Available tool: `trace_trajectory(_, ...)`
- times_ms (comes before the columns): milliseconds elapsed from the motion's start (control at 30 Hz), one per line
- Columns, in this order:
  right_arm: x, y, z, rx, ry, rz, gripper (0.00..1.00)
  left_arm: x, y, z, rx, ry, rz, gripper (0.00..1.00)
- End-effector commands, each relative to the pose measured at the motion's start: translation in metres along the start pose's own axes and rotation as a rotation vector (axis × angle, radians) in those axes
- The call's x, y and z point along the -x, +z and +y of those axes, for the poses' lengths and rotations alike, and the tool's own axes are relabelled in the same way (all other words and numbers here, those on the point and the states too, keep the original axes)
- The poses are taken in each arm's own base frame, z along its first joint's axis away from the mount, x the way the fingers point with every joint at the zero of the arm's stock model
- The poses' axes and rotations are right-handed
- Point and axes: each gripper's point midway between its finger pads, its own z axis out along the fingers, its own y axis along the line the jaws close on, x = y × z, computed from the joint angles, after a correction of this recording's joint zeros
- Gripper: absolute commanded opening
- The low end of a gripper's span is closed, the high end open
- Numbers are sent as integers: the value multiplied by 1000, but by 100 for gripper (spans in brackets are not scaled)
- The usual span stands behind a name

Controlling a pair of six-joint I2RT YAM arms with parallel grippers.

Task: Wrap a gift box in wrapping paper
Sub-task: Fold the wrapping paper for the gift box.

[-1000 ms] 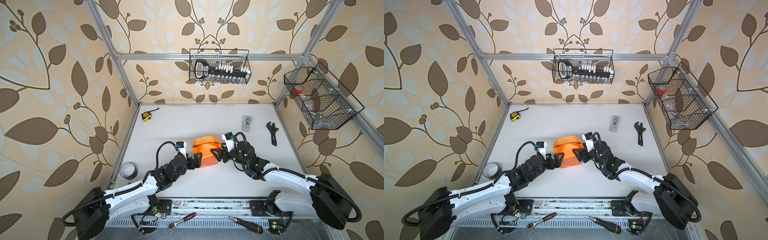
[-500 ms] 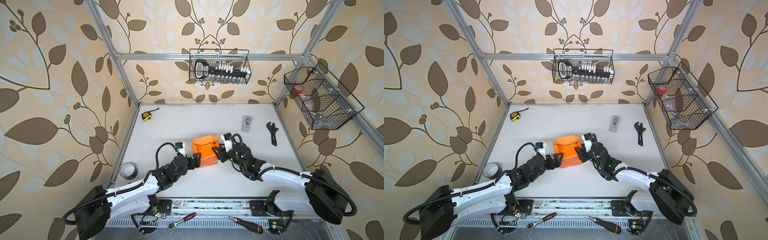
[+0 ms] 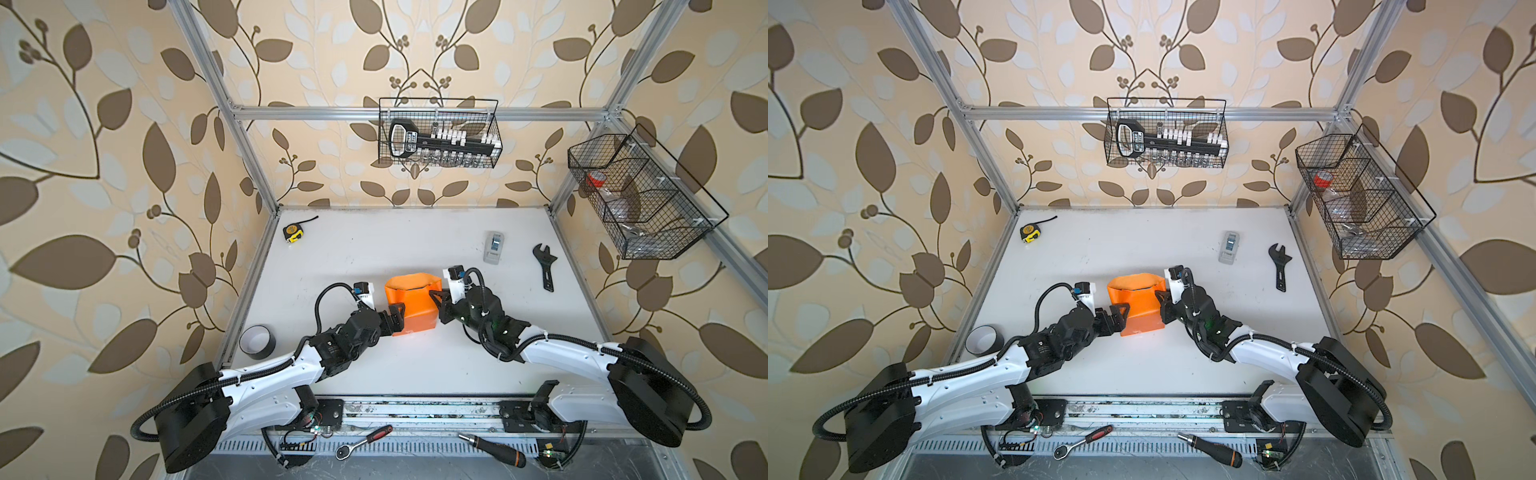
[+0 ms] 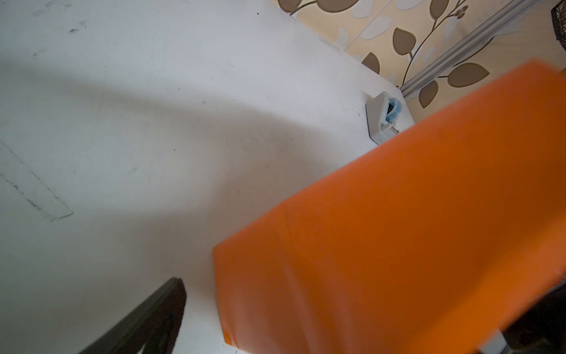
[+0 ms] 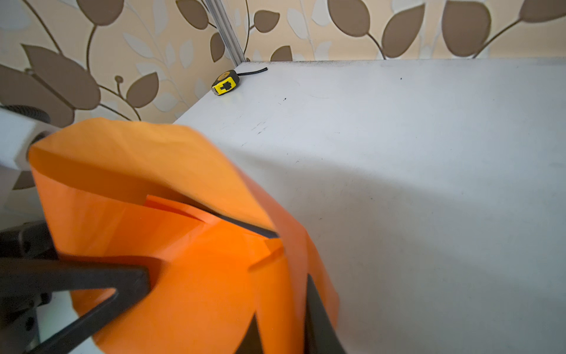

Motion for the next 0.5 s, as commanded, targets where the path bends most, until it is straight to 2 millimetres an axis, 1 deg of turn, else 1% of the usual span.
trace_trajectory(0, 0, -6, -3, -17, -6, -14, 14, 0, 0, 2, 46, 45, 12, 99)
trace_trajectory(67, 5, -10, -3, -20, -5, -24, 17, -1, 0, 6, 67, 53, 17, 99)
trace_trajectory(100, 7, -13, -3, -18, -5, -28, 21, -1, 0, 8, 79, 56, 17, 98)
trace_trajectory(167, 16, -20, -1, -7, -2, -44, 36, -1, -1, 11, 95, 64, 18, 97)
trace_trajectory(200, 22, -25, -2, -9, 4, -55, 40, -1, -1, 12, 100, 70, 19, 97)
trace_trajectory(267, 35, -38, -12, -33, 39, -81, 45, -2, -2, 13, 110, 83, 25, 96)
trace_trajectory(367, 45, -56, -41, -69, 133, -120, 47, -1, -2, 12, 110, 99, 28, 95)
trace_trajectory(433, 44, -58, -59, -85, 198, -111, 52, 0, -1, 10, 104, 103, 28, 95)
trace_trajectory(467, 42, -55, -63, -79, 214, -94, 53, 0, -1, 9, 102, 104, 29, 96)
